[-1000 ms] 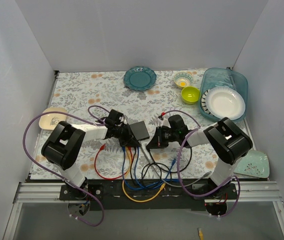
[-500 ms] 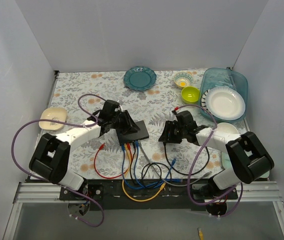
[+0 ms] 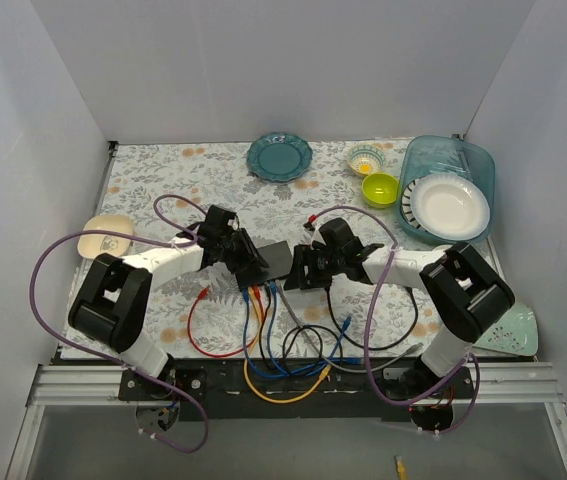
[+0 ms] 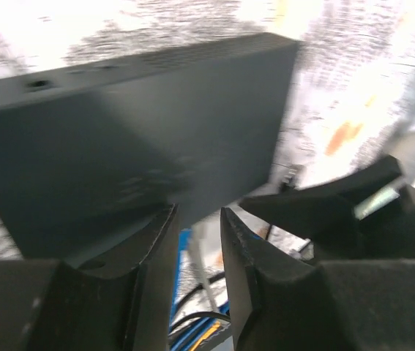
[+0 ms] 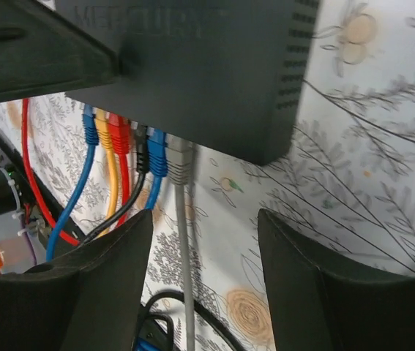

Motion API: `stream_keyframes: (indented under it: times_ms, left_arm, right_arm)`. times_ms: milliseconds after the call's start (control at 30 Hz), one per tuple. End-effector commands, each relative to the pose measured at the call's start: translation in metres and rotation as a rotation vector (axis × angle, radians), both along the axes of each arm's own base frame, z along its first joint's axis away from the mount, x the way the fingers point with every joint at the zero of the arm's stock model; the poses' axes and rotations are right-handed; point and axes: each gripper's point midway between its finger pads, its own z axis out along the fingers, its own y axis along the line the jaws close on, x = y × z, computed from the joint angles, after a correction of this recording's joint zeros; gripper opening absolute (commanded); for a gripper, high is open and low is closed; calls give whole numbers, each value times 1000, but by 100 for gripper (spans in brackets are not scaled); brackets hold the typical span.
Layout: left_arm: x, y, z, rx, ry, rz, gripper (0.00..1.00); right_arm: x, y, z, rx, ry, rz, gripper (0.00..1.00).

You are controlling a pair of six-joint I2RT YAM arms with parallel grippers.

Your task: Pull the plug from the switch port

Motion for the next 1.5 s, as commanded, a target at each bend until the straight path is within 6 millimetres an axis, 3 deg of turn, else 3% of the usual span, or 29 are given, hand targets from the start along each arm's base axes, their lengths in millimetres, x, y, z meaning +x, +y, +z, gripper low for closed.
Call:
stream_keyframes:
  times_ms: [0,333,567,833,1000,1467]
  left_arm:
    - [-6,17,-18,47,52,34,27]
    - [-14,28,-25,65,70,26,25]
    - [-16,29,-24,63,66,19,24]
    - [-19,31,-25,67,69,10,23]
    - [-21,31,-26,67,74,7,23]
    - [-24,32,-24,61,59,-9,21]
  right_arm:
    - [-9,22,1,70,39,58,66]
    - [9,36,-17,90,98,-44,61]
    - [15,45,-17,155,136,-107,50]
    - [17,37,-30,173,199,-198,42]
    - [20,38,-22,267,216,-242,42]
    - [23,40,-29,307,291,-295,32]
